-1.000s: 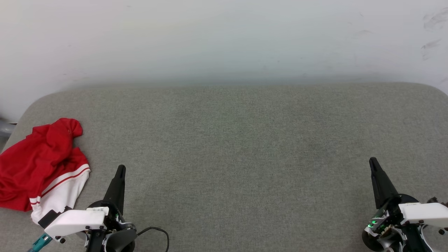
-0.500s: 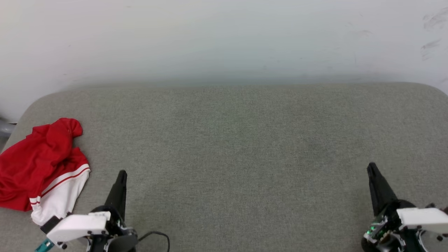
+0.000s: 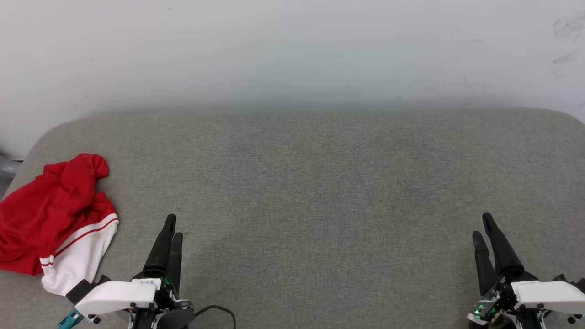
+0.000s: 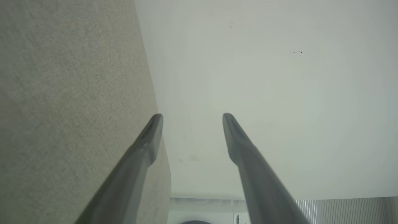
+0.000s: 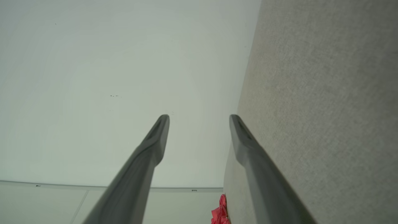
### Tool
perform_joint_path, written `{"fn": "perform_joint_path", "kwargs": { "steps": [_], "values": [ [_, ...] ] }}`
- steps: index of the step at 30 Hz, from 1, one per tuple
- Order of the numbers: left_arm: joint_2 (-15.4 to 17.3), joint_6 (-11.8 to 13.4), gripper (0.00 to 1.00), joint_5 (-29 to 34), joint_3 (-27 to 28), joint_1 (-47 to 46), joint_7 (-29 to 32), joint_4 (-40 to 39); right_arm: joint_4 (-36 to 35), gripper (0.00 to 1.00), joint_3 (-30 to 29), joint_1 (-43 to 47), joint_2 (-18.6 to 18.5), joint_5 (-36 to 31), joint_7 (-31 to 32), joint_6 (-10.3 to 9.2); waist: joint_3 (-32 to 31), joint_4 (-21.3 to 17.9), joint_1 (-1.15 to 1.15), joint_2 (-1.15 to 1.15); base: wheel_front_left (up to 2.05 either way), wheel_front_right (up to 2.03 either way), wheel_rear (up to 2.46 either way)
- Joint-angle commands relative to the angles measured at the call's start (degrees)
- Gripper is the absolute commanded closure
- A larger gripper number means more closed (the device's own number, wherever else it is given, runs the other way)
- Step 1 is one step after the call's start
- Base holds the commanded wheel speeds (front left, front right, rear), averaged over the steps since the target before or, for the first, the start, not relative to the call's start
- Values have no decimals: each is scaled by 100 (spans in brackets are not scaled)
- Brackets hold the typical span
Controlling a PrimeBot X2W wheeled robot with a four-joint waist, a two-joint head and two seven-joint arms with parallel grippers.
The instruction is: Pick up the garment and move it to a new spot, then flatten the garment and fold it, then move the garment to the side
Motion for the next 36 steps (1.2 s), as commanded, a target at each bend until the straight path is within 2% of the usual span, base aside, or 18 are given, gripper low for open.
{"fn": "perform_joint_path", "kwargs": {
  "steps": [1, 11, 15, 22, 36],
  "values": [
    [30, 0, 0, 22, -84, -90, -70, -185, -188, 0, 45, -61, -11, -53, -62, 0, 0, 4, 0, 0, 0, 0, 0],
    [79, 0, 0, 221, -343, -81, -308, -489, -471, 0, 187, 16, -12, -427, -286, 0, -7, 35, 0, 0, 0, 0, 0],
    [97, -1, 0, 514, -416, -93, -405, -625, -576, 0, 183, 43, -12, -780, -381, 0, -12, 56, 0, 0, 0, 0, 0],
    [135, -1, 0, 1275, -542, -87, -555, -821, -784, 0, 154, 65, -12, -1862, -533, 0, -19, 90, 0, 0, 0, 0, 0],
    [211, -1, 0, 3180, -579, -38, -829, -894, -1122, 0, 114, 158, -12, -4285, -809, 0, -57, 147, 0, 0, 0, 0, 0]
  ]
}}
